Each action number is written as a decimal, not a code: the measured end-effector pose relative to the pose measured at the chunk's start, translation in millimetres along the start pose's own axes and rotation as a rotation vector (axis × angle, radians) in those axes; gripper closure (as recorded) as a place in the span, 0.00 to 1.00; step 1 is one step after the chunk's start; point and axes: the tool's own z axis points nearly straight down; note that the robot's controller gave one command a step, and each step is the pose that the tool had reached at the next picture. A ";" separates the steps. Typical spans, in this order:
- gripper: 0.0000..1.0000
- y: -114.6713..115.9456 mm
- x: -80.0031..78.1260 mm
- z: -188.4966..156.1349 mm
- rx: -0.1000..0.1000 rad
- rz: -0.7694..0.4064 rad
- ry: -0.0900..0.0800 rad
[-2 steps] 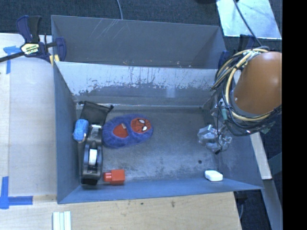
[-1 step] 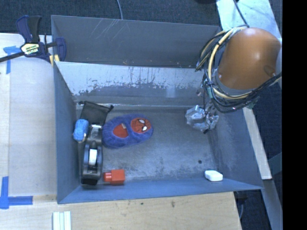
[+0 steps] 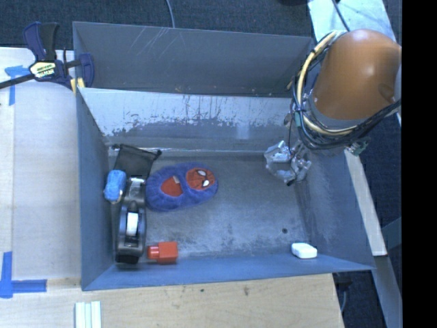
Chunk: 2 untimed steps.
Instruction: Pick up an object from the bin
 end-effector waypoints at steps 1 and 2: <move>1.00 10.8 12.1 28.3 -0.005 0.104 0.005; 1.00 -29.8 26.3 -1.0 0.002 0.226 0.002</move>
Offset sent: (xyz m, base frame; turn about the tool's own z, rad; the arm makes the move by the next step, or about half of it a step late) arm -0.0160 -0.0013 -0.0278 0.1031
